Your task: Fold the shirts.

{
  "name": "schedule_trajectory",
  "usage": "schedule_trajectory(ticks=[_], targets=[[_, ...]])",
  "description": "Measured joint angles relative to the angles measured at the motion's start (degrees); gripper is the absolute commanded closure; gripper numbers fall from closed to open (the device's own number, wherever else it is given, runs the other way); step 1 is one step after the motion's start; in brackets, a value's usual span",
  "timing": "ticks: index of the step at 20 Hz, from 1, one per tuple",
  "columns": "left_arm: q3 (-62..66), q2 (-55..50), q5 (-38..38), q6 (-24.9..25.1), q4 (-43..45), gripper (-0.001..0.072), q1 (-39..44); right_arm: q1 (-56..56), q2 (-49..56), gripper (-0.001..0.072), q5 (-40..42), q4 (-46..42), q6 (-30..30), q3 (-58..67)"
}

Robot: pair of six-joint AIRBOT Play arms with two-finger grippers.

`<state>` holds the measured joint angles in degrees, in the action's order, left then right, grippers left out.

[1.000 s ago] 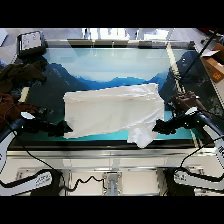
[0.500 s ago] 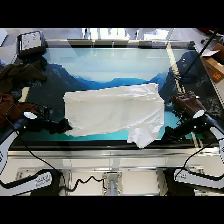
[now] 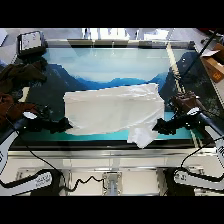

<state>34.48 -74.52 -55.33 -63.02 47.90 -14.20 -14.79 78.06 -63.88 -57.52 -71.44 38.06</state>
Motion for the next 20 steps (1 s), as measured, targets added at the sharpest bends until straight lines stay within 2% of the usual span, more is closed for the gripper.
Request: schedule_trajectory(ticks=[1, 2, 3, 4, 5, 6, 10, 16, 20], targets=[[0.0, 0.0, 0.0, 0.1, 0.0, 0.0632, 0.0, 1.2, 0.0, 0.0471, 1.5, 0.2, -0.4, 0.0], [0.0, 0.0, 0.1, 0.3, -0.2, 0.0637, 0.0, 2.4, 0.0, 0.0471, 2.6, 0.2, -0.9, 0.0], [0.0, 0.0, 0.1, 0.6, -0.3, 0.0642, 0.0, 3.1, 0.0, 0.0517, 3.1, 0.2, -1.2, 0.0], [0.0, 0.0, 0.2, 0.9, -0.3, 0.0676, 0.0, 3.7, 0.0, 0.0539, 3.5, 0.1, -1.3, 0.0], [0.0, 0.0, 0.3, 1.1, -0.4, 0.0686, 0.0, 4.1, 0.0, 0.0543, 3.5, -0.2, -1.4, 0.0], [0.0, 0.0, 0.2, 1.4, -0.5, 0.0687, 0.0, 4.3, 0.0, 0.0582, 3.4, -0.2, -1.2, 0.0], [1.1, 0.0, -3.5, 5.6, -4.5, 0.0687, 0.0, 4.9, -0.9, 0.0678, 0.1, 0.8, 3.1, 0.2], [12.2, 0.1, -13.1, 9.7, -12.6, 0.0688, 0.0, 5.1, -2.6, 0.0679, -5.9, 6.0, 7.6, 8.4], [23.2, 0.2, -14.1, 10.1, -13.7, 0.0689, 0.0, 5.1, -2.8, 0.068, -4.4, 6.6, 8.4, 17.7]])
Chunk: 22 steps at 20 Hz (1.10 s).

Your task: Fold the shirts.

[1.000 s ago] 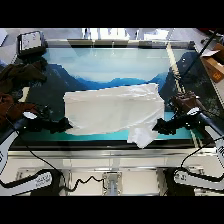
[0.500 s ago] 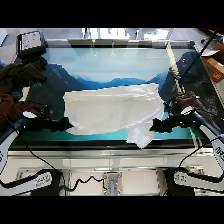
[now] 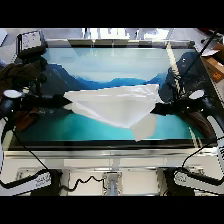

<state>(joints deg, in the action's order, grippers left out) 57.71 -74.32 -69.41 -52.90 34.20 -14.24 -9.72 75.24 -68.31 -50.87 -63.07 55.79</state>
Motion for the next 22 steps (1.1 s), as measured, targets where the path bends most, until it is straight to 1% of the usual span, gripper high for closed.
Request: schedule_trajectory(ticks=[5, 9, 11, 13, 16, 18, 20, 22], targets=[[7.1, -0.5, 8.0, -2.5, 4.9, 0.0688, 0.0, 0.0, 0.5, 0.068, 10.8, -2.1, -0.9, 6.9], [8.6, -4.2, 14.4, -3.8, 7.5, 0.0688, 0.0, 0.0, 5.3, 0.0679, 20.3, -1.6, -1.9, 8.2], [8.8, -7.8, 17.8, -4.8, 7.4, 0.0688, 0.1, 0.1, 9.2, 0.068, 25.7, 1.6, -2.3, 8.5], [9.0, -12.3, 20.9, -5.3, 5.3, 0.0688, 0.1, 0.1, 13.9, 0.068, 30.9, 7.2, -2.0, 9.4], [9.4, -18.1, 24.8, -5.5, 0.0, 0.0688, 0.3, 0.6, 20.2, 0.068, 36.1, 16.3, 0.9, 13.3], [10.8, -21.2, 25.9, -5.7, -2.5, 0.0688, 0.3, 1.0, 23.7, 0.068, 38.6, 19.7, 2.1, 17.2], [12.9, -23.6, 26.7, -7.0, -3.7, 0.0688, 0.4, 1.3, 26.6, 0.0679, 39.6, 21.8, 2.5, 20.8], [15.1, -25.6, 27.2, -8.8, -4.1, 0.0688, 0.4, 1.4, 28.5, 0.0679, 40.1, 22.5, 0.9, 22.9]])
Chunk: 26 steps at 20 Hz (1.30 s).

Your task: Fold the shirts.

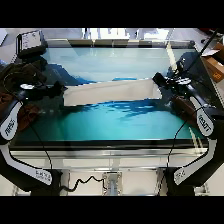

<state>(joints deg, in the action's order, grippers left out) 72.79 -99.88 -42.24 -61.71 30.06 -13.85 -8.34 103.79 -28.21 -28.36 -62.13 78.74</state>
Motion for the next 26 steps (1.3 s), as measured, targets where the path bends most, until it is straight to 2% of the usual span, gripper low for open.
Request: schedule_trajectory(ticks=[3, 4, 5, 6, 7, 8, 9, 11, 15, 18, 22, 23, 26], targets=[[2.1, -2.5, 0.1, -3.5, 0.5, 0.0687, 0.0, 0.0, 1.8, 0.0679, 0.0, -2.4, -5.7, 1.5], [2.4, -3.1, -0.2, -4.5, 0.8, 0.0653, 0.0, 0.0, 2.1, 0.0678, -0.3, -4.0, -7.7, 1.8], [2.6, -3.6, -0.4, -5.3, 1.2, 0.0537, 0.0, 0.0, 2.3, 0.0677, -0.7, -5.6, -9.5, 2.0], [2.8, -4.0, 0.1, -5.7, 1.9, 0.0402, -0.1, 0.0, 2.4, 0.063, -0.3, -7.1, -10.8, 2.1], [3.0, -4.3, 0.2, -6.4, 2.0, 0.0333, -0.2, 0.0, 2.6, 0.0494, -0.5, -7.8, -12.0, 2.2], [3.1, -4.4, -0.9, -6.5, 1.8, 0.0325, -0.1, -0.1, 2.7, 0.033, -0.9, -8.4, -12.6, 2.3], [3.1, -4.6, -2.0, -6.9, 1.6, 0.0324, 0.1, 0.0, 2.7, 0.0312, -1.8, -8.7, -13.0, 2.3], [3.5, -4.8, -2.4, -7.1, 1.7, 0.0322, -0.1, -0.2, 2.7, 0.0312, -4.0, -9.3, -13.4, 2.7], [6.9, -4.9, -7.7, -5.3, 1.5, 0.0283, 0.0, -1.2, 2.7, 0.0315, -11.0, -9.8, -9.5, 7.0], [13.0, -4.5, -12.6, -3.6, 1.2, 0.0284, 0.3, -2.4, 2.6, 0.0315, -17.0, -9.9, -7.9, 12.1], [22.5, -4.2, -15.4, -2.8, 0.9, 0.0285, 2.6, -4.7, 2.6, 0.0311, -22.2, -11.6, -7.4, 16.6], [24.4, -4.2, -15.7, -2.6, 0.8, 0.0284, 3.8, -5.4, 2.6, 0.0265, -23.4, -12.6, -7.7, 17.1], [27.6, -4.2, -14.5, -2.5, 0.8, 0.0284, 7.4, -7.6, 2.6, 0.0237, -27.8, -18.5, -11.1, 18.0]])
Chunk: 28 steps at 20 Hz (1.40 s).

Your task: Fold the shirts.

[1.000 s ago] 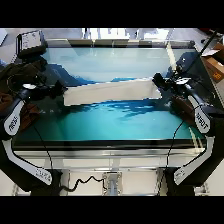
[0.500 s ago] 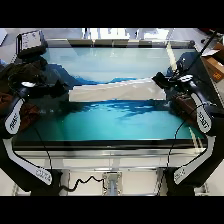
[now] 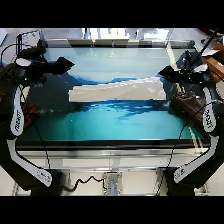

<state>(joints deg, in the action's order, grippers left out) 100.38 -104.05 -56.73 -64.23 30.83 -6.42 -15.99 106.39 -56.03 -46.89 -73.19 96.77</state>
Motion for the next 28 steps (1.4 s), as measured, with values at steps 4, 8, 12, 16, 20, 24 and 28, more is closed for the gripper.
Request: schedule_trajectory(ticks=[4, 8, 12, 16, 20, 24, 28], targets=[[1.5, 0.0, 1.2, 1.0, 0.4, 0.0285, 4.2, -2.9, 0.1, 0.0187, -1.5, -6.2, -2.3, 0.4], [1.9, 0.0, 2.5, 1.4, 1.0, 0.0285, 6.1, -4.6, 1.7, 0.0187, -3.5, -7.5, -2.5, 0.5], [1.9, -0.1, 2.7, 1.5, 1.2, 0.0285, 6.7, -4.9, 5.6, 0.0175, -7.1, -2.5, -0.2, 0.5], [1.9, -0.1, 1.7, 1.5, 1.4, 0.0285, 6.9, -4.1, 8.4, 0.0173, -7.5, -0.8, 0.6, 0.5], [1.9, -0.1, 0.3, 1.5, 2.0, 0.0289, 7.0, -3.1, 10.7, 0.0173, -7.9, 0.6, 1.0, 0.5], [1.9, -0.1, -0.1, 1.4, 4.2, 0.0296, 8.6, -1.2, 13.7, 0.0192, -10.3, 6.4, 1.4, 0.7], [1.9, -0.3, 3.7, 0.5, 7.0, 0.0382, 11.3, 1.9, 15.4, 0.0249, -11.7, 10.9, 3.0, 0.6]])
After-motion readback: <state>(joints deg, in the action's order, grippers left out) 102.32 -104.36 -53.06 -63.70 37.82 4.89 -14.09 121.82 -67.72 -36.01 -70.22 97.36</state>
